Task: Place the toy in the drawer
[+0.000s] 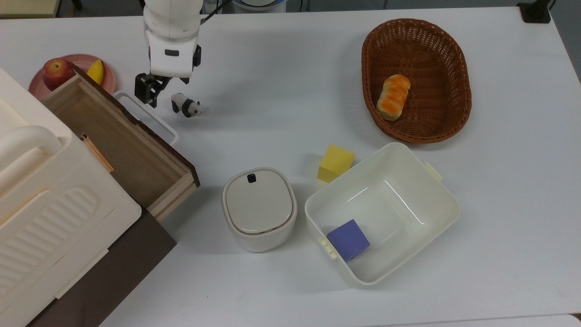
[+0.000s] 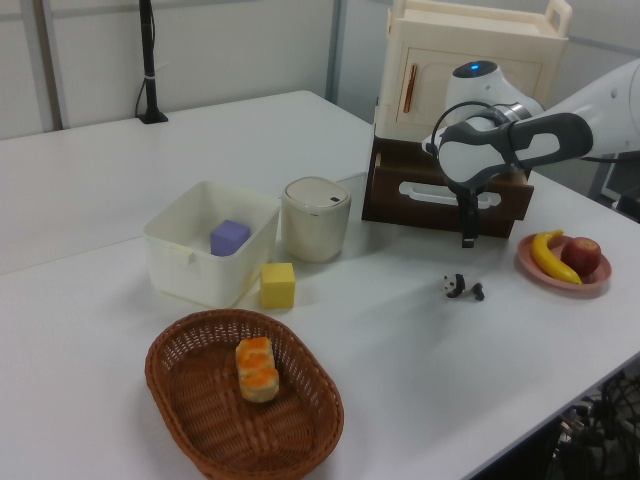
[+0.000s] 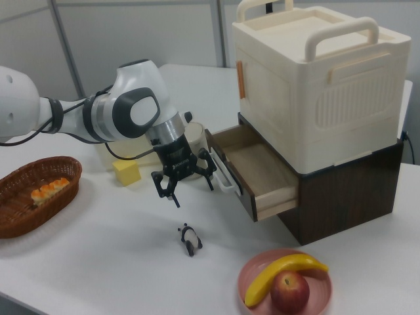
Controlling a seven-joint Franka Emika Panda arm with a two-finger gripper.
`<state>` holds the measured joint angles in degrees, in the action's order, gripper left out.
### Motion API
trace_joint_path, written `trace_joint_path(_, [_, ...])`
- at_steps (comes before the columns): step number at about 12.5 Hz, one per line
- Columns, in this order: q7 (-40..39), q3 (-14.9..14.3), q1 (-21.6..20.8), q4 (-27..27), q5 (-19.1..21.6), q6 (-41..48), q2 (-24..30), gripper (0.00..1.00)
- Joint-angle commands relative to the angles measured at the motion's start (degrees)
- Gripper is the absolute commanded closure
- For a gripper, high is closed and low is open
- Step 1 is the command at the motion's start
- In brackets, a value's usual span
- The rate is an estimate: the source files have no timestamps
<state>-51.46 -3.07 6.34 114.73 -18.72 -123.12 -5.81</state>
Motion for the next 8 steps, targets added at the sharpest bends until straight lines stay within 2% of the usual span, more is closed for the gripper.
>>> trace_joint_path(1, [-2.85, -0.09, -0.1, 3.82, 1.14, 1.04, 2.65, 0.04])
trace_joint_path(8, [-3.47, -0.09, -0.54, 6.65, 0.44, 0.69, 1.95, 0.06])
